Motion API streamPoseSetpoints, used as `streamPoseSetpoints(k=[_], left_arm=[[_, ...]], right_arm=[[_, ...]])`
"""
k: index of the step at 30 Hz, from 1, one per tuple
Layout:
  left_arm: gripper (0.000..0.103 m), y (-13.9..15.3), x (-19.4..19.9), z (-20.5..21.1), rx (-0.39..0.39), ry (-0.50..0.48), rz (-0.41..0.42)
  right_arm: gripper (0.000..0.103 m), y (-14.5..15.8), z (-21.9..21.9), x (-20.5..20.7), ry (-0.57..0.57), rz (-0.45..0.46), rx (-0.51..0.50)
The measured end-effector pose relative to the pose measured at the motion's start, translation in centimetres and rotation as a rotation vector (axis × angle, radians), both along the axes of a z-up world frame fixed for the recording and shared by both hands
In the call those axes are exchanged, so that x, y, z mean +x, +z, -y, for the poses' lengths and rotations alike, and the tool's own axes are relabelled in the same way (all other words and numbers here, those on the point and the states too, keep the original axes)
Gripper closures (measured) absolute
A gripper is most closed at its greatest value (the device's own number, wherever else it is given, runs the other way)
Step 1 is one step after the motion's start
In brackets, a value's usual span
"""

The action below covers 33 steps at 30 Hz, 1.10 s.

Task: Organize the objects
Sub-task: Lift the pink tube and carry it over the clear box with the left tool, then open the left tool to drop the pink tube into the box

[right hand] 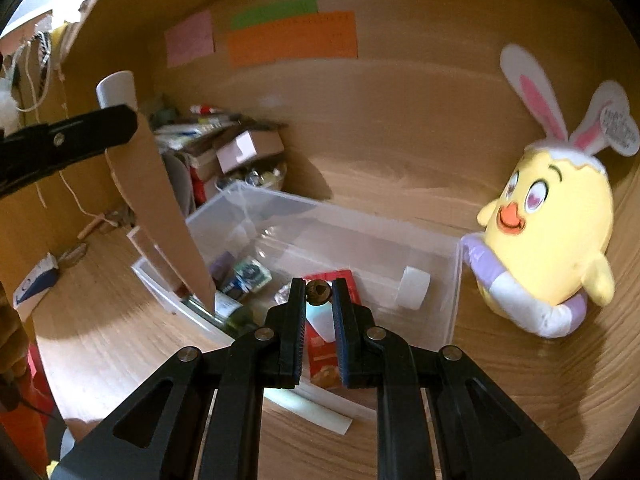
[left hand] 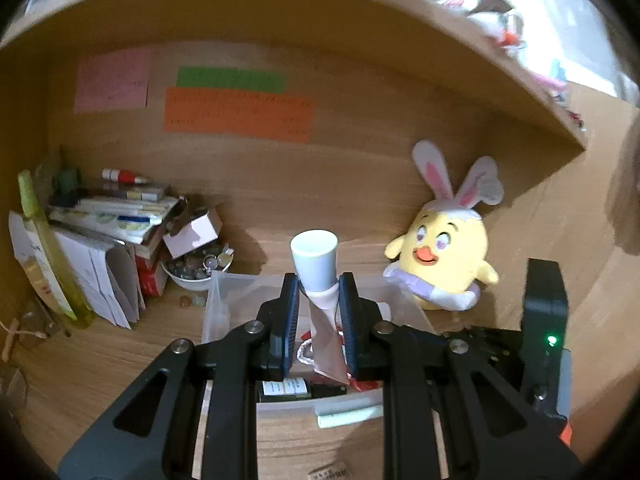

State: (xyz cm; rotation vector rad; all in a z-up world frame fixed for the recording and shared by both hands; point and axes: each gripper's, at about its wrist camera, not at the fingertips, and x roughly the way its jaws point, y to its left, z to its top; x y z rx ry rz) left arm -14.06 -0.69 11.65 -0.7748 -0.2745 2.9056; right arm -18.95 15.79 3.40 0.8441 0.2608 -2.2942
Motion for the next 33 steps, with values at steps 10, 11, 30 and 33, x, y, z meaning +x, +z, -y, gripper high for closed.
streamPoseSetpoints(k=[10, 11, 30, 33], left_arm=[[0.083, -4.2, -4.0, 1.1, 0.067, -0.001, 0.143], [0.083, -4.7, -4.4, 1.4, 0.078, 0.000, 0.165], [0.040, -5.3, -3.4, 2.5, 0.004, 0.085, 0.198], [0.034, -4.6, -2.7, 2.1, -0.040, 0.094, 0.176]], right_arm=[[0.091, -2.4, 0.7, -1.8, -0.023, 0.056, 0.066], [0.091, -2.6, 0.8, -1.9, -0.025, 0.059, 0.073], [0.056, -2.3, 1.3, -1.1, -0.032, 0.015, 0.076], [0.053, -1.9, 1.0, -0.9, -0.038, 0.003, 0.070]])
